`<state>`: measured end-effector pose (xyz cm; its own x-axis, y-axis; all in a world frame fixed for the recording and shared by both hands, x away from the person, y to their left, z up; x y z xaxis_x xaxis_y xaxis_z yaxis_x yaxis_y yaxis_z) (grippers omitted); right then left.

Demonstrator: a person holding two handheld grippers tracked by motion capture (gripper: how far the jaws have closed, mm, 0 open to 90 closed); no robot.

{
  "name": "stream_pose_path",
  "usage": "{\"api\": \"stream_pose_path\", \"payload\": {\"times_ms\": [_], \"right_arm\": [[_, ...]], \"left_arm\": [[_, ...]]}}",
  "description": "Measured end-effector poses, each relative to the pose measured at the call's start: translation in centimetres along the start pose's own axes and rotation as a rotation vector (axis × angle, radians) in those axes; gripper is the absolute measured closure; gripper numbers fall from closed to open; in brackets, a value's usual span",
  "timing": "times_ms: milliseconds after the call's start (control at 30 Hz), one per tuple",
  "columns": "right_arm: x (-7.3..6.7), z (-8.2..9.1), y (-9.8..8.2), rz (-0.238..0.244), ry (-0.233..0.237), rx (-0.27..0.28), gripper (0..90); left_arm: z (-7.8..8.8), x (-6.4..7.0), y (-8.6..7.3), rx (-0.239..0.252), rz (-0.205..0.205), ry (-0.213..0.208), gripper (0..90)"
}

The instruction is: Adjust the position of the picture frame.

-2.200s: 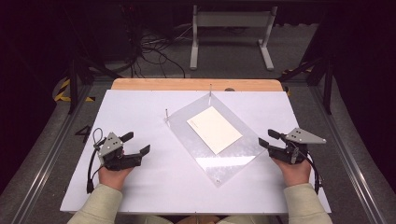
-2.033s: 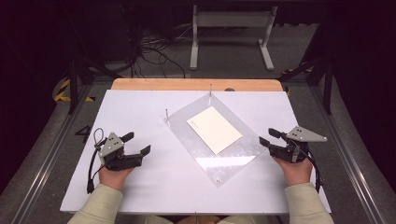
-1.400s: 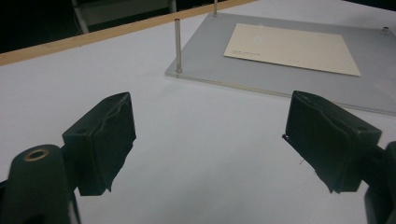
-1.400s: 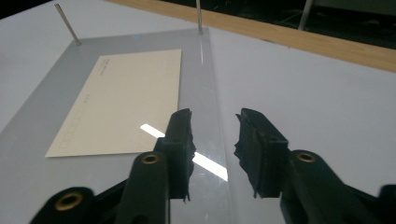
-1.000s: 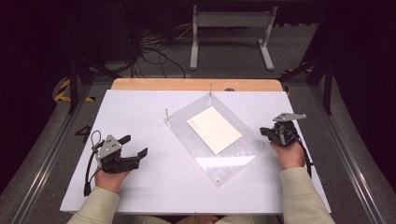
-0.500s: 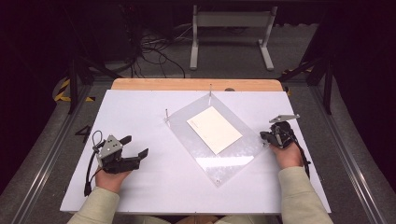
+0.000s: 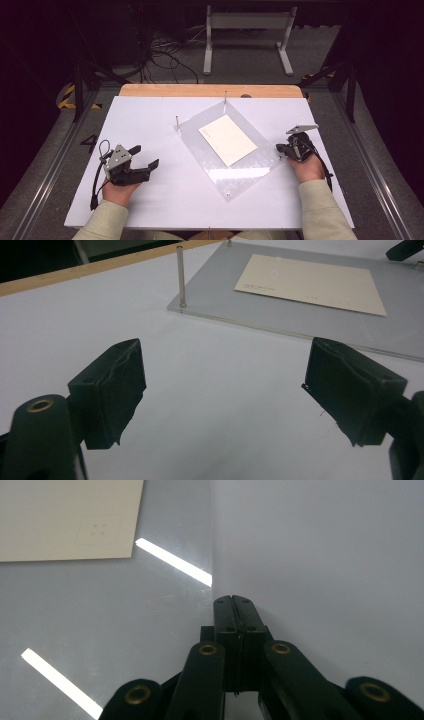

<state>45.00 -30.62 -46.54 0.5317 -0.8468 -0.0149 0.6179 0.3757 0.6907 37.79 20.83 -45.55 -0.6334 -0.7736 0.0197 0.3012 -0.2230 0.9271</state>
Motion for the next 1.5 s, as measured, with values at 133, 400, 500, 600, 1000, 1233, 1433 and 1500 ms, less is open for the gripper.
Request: {"api": "stream_pose_path", "payload": {"times_ms": [133, 400, 500, 600, 1000, 1233, 1433, 1500], "right_arm": [[-1.3, 0.1, -0.1, 0.035, 0.048, -0.017, 89.6], [-4.4, 0.2, -0.5, 0.086, 0.144, -0.028, 89.6], [-5.6, 0.2, -0.6, 0.103, 0.186, -0.033, 89.6], [-6.6, 0.2, -0.6, 0.121, 0.209, -0.037, 89.6], [-10.2, -0.1, -0.4, 0.209, 0.303, -0.053, 89.4], [-9.8, 0.8, -0.1, 0.194, 0.259, -0.003, 89.3], [-9.8, 1.3, -0.2, 0.199, 0.241, 0.010, 89.3], [-9.7, 1.5, -0.4, 0.198, 0.234, 0.013, 89.3]], "left_arm": [[0.0, 0.1, 0.1, 0.004, -0.003, -0.004, 16.9], [-0.3, 0.2, 0.2, 0.008, 0.000, -0.012, 17.6], [-0.4, 0.2, 0.2, 0.004, -0.002, -0.016, 18.5], [-0.4, 0.2, 0.3, 0.000, -0.007, -0.014, 19.8], [-1.0, 0.0, 0.5, -0.121, 0.043, -0.071, 68.4], [-3.3, -0.7, 1.0, -0.187, 0.111, -0.044, 89.6], [-5.4, -1.3, 1.5, -0.248, 0.161, 0.026, 89.6], [-6.4, -2.0, 1.4, -0.275, 0.215, 0.080, 89.6]]}}
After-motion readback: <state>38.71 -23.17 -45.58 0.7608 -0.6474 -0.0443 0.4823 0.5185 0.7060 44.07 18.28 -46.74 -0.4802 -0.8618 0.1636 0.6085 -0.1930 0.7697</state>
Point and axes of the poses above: each handheld gripper's, and its own axes: z roughly backward along the jaws, y roughly out of its top, x roughly to its right, the point moved 3 cm from there along -z, roughly forward along the jaws, and after that the axes turned 3 degrees about x, right-handed, at the moved point
